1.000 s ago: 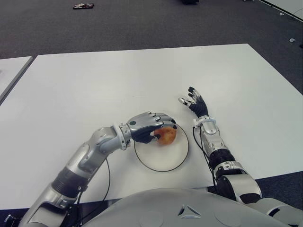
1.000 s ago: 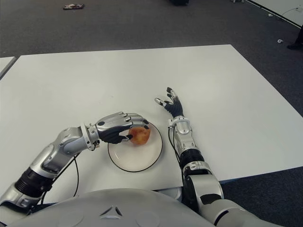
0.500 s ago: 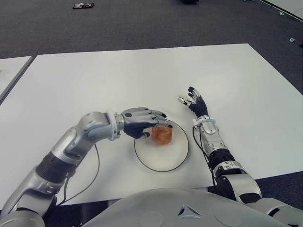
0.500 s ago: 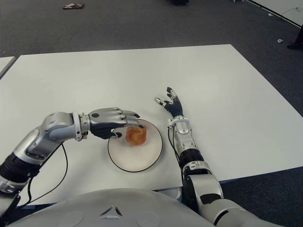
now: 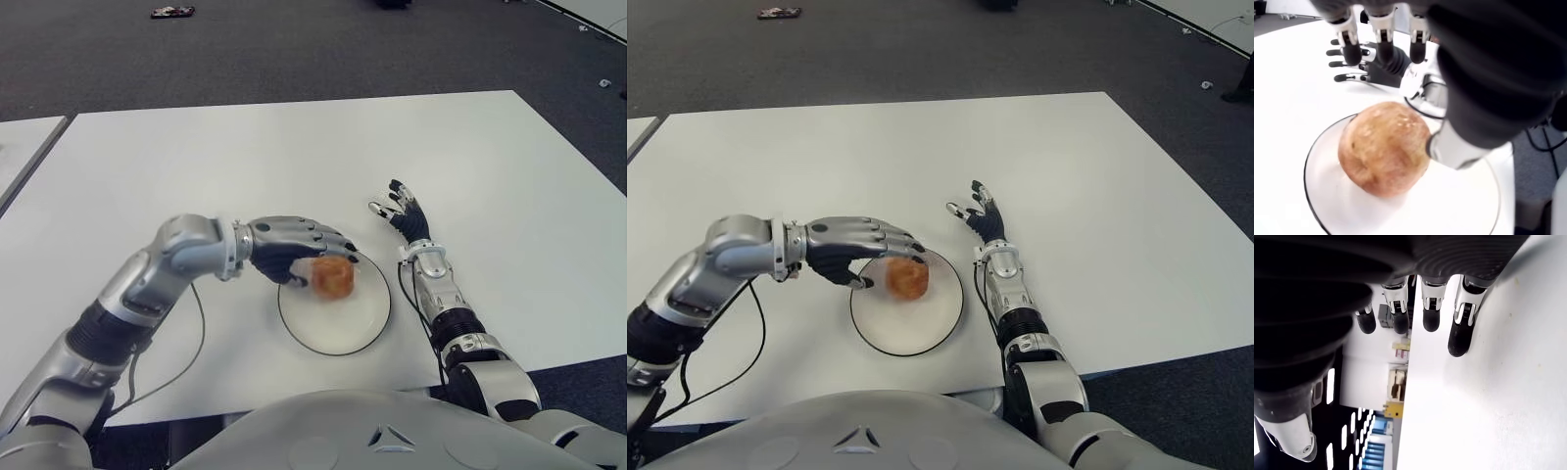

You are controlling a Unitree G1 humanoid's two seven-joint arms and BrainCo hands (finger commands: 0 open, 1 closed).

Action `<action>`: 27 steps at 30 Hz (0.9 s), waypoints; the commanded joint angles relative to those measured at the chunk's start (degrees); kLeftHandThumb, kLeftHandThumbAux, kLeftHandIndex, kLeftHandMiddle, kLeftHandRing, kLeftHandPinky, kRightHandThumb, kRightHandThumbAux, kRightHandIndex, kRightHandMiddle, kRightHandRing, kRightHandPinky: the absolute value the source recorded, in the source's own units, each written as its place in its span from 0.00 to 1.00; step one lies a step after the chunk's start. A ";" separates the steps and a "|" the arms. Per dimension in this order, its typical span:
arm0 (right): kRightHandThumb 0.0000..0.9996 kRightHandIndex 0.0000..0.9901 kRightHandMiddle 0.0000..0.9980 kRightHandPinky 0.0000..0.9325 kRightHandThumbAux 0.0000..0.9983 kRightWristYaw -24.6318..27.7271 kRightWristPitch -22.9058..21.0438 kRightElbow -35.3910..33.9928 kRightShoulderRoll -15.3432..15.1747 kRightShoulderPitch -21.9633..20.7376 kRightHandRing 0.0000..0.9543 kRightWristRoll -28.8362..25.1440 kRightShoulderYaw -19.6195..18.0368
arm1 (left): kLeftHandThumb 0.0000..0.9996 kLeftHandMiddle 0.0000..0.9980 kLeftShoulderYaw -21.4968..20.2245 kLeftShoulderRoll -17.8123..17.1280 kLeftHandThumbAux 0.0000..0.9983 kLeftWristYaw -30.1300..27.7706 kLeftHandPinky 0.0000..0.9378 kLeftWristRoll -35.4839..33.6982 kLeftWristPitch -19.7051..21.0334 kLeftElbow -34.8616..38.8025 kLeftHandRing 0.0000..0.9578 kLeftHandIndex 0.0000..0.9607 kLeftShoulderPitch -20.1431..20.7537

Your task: Put the apples into the plate.

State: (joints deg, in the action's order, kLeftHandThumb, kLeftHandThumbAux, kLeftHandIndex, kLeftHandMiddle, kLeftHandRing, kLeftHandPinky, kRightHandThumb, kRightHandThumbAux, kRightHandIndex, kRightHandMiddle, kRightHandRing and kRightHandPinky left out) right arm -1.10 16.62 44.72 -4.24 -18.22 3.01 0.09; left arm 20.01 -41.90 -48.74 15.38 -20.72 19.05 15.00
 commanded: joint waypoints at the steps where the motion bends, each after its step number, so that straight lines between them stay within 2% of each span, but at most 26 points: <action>1: 0.14 0.02 0.06 0.11 0.68 0.46 -2.19 1.62 0.59 1.34 0.07 0.93 0.95 | 0.42 0.00 -1.77 -0.78 0.11 -1.90 0.00 -2.90 2.85 -0.13 0.00 0.00 1.02; 4: 0.13 0.02 0.06 0.11 0.68 0.41 -2.03 1.98 0.58 1.12 0.07 1.01 1.02 | 0.43 0.00 -2.86 -0.57 0.11 -1.10 0.00 -3.75 3.66 -0.36 0.00 0.00 0.76; 8: 0.14 0.02 0.05 0.10 0.67 0.34 -1.33 2.55 0.61 0.98 0.06 0.94 0.92 | 0.37 0.00 -8.70 2.54 0.11 5.75 0.00 -5.77 5.74 -1.16 0.00 0.00 -2.76; 12: 0.15 0.02 0.05 0.10 0.67 0.36 -0.83 3.06 0.79 0.80 0.06 0.68 0.74 | 0.29 0.00 -14.01 6.85 0.15 11.84 0.00 -8.95 10.90 -1.51 0.00 0.00 -5.49; 15: 0.15 0.02 0.05 0.10 0.67 0.40 -0.64 3.57 0.93 0.57 0.06 0.47 0.57 | 0.24 0.00 -16.60 11.55 0.20 17.84 0.00 -9.63 15.79 0.60 0.00 0.00 -6.86; 18: 0.15 0.02 0.06 0.11 0.67 0.45 -0.53 3.96 1.01 0.42 0.07 0.38 0.45 | 0.14 0.00 -19.57 16.71 0.29 25.58 0.00 -8.78 18.44 1.39 0.00 0.00 -6.99; 23: 0.15 0.02 0.07 0.12 0.67 0.57 -0.23 4.57 1.11 0.21 0.08 0.28 0.35 | 0.03 0.00 -23.26 26.08 0.40 41.67 0.00 -4.42 18.91 -1.78 0.00 0.00 -5.09; 27: 0.15 0.02 0.08 0.12 0.68 0.55 -0.04 4.59 1.21 0.35 0.09 0.23 0.33 | 0.01 0.00 -25.09 31.65 0.49 50.79 0.00 -3.09 18.06 -3.52 0.00 0.00 -4.92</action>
State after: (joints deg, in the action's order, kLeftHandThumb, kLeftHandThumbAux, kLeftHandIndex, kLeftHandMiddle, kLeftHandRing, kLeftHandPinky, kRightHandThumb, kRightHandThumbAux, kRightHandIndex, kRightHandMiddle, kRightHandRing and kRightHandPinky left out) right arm -1.18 18.66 46.73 -4.20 -18.90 2.99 -0.09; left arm -2.38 -16.31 -7.87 10.20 -3.42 18.80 9.48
